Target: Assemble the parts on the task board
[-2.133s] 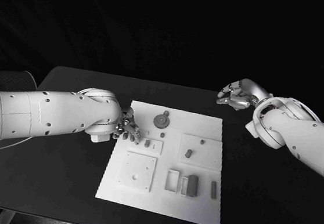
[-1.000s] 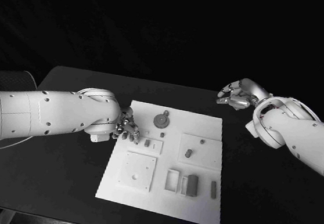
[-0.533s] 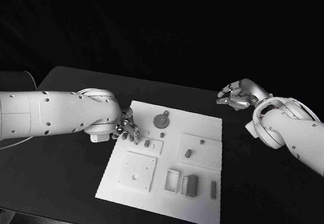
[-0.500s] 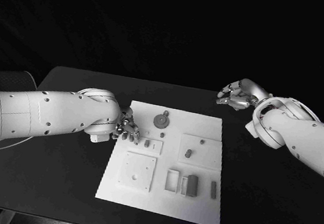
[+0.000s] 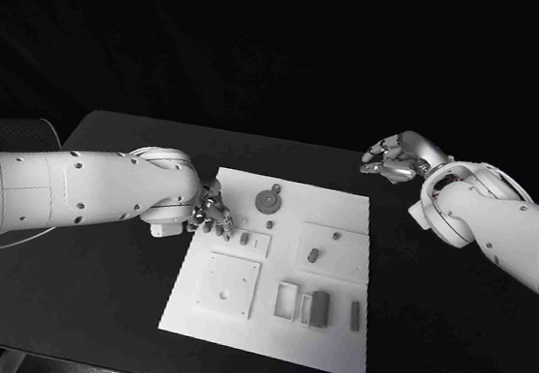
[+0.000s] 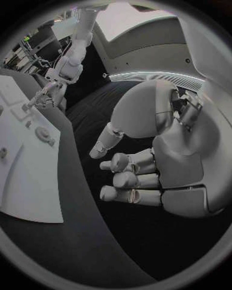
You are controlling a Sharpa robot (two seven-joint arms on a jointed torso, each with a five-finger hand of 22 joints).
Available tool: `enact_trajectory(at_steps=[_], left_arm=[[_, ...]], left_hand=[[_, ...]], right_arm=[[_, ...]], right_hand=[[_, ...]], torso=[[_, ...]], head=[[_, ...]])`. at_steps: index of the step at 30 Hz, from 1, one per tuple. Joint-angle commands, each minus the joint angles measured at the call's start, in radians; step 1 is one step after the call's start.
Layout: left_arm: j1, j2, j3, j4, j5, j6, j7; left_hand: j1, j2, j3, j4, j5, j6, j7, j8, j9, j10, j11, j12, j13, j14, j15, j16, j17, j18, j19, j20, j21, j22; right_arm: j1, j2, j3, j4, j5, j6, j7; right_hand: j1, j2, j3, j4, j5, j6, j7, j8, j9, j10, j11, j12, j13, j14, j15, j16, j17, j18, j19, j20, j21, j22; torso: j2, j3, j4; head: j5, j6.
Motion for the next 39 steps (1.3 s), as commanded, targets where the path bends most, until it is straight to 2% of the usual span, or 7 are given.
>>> enact_trajectory(at_steps=[1, 21, 28, 32, 36, 39], left_arm=[[0.000, 0.003, 0.000, 0.001, 0.007, 0.006, 0.001], [0.000, 0.003, 0.000, 0.003, 0.002, 0.009, 0.002], [0.000, 0.003, 0.000, 0.008, -0.007, 0.014, 0.009], [0.000, 0.004, 0.000, 0.009, -0.019, 0.015, 0.016], [0.000, 0.004, 0.000, 0.011, -0.019, 0.025, 0.017], [0.000, 0.004, 0.000, 0.013, -0.020, 0.027, 0.016]], left_hand=[[-0.035, -0.015, -0.014, 0.005, -0.005, 0.001, 0.008, -0.007, -0.003, -0.009, -0.001, -0.004, -0.002, -0.003, -0.003, -0.003, -0.002, 0.017, -0.005, -0.004, -0.005, 0.014], [-0.035, -0.013, -0.021, -0.004, -0.004, 0.003, 0.006, -0.006, 0.000, -0.008, -0.003, -0.001, -0.002, -0.002, -0.005, 0.001, -0.002, 0.019, -0.004, -0.007, -0.005, 0.016], [-0.008, -0.017, -0.021, -0.037, -0.005, 0.004, 0.006, -0.005, 0.002, -0.008, -0.003, 0.003, -0.002, -0.003, -0.006, 0.005, -0.002, 0.019, -0.003, -0.007, -0.004, 0.017], [0.027, -0.030, -0.015, -0.066, -0.009, 0.003, 0.006, -0.006, 0.004, -0.009, -0.003, 0.004, -0.003, -0.004, -0.005, 0.006, -0.004, 0.018, -0.001, -0.007, -0.003, 0.017], [0.033, -0.045, -0.019, -0.068, -0.017, 0.003, 0.007, -0.007, 0.005, -0.009, -0.002, 0.005, -0.004, -0.004, -0.004, 0.007, -0.004, 0.017, -0.001, -0.006, -0.004, 0.017], [0.028, -0.051, -0.024, -0.062, -0.048, 0.004, 0.007, -0.008, 0.005, -0.009, -0.002, 0.005, -0.005, -0.005, -0.004, 0.007, -0.005, 0.016, -0.001, -0.006, -0.005, 0.016]], right_arm=[[0.000, -0.001, 0.000, 0.002, -0.004, 0.007, 0.007], [0.000, -0.002, 0.000, 0.005, -0.004, 0.006, 0.007], [0.000, -0.002, 0.000, 0.006, -0.004, 0.006, 0.007], [0.000, -0.002, 0.000, 0.006, -0.004, 0.006, 0.007], [0.000, -0.002, 0.000, 0.005, -0.004, 0.006, 0.008], [0.000, -0.003, 0.000, 0.006, -0.004, 0.006, 0.008]], right_hand=[[-0.011, -0.003, 0.003, 0.003, 0.002, -0.001, 0.007, -0.004, 0.001, -0.007, -0.001, -0.004, 0.001, 0.000, -0.004, -0.004, -0.001, 0.015, 0.003, 0.005, -0.003, 0.015], [-0.011, -0.003, 0.004, 0.004, 0.002, -0.002, 0.007, -0.005, 0.002, -0.007, 0.000, -0.005, 0.001, 0.000, -0.004, -0.004, -0.001, 0.015, 0.003, 0.005, -0.003, 0.015], [-0.011, -0.003, 0.004, 0.004, 0.002, -0.002, 0.007, -0.005, 0.002, -0.007, 0.000, -0.005, 0.001, 0.000, -0.004, -0.004, -0.001, 0.015, 0.003, 0.005, -0.003, 0.015], [-0.011, -0.003, 0.004, 0.004, 0.002, -0.002, 0.007, -0.005, 0.002, -0.007, 0.000, -0.005, 0.001, 0.000, -0.004, -0.004, -0.001, 0.015, 0.003, 0.005, -0.003, 0.015], [-0.011, -0.004, 0.004, 0.004, 0.002, -0.002, 0.007, -0.005, 0.002, -0.007, 0.000, -0.005, 0.001, 0.000, -0.004, -0.004, -0.001, 0.015, 0.003, 0.005, -0.003, 0.015], [-0.012, -0.003, 0.004, 0.004, 0.002, -0.002, 0.007, -0.005, 0.002, -0.007, 0.000, -0.005, 0.001, 0.000, -0.004, -0.004, -0.001, 0.015, 0.003, 0.005, -0.003, 0.015]], torso=[[0.000, -0.0002, -0.0001], [0.000, -0.0012, 0.0003], [0.000, -0.0017, 0.0012], [0.000, -0.0013, 0.0009], [0.000, -0.0016, 0.0009], [0.000, -0.0017, 0.0011]], head=[[0.000, 0.001], [-0.003, 0.000], [-0.004, -0.001], [-0.003, -0.001], [-0.004, -0.002], [-0.004, -0.001]])
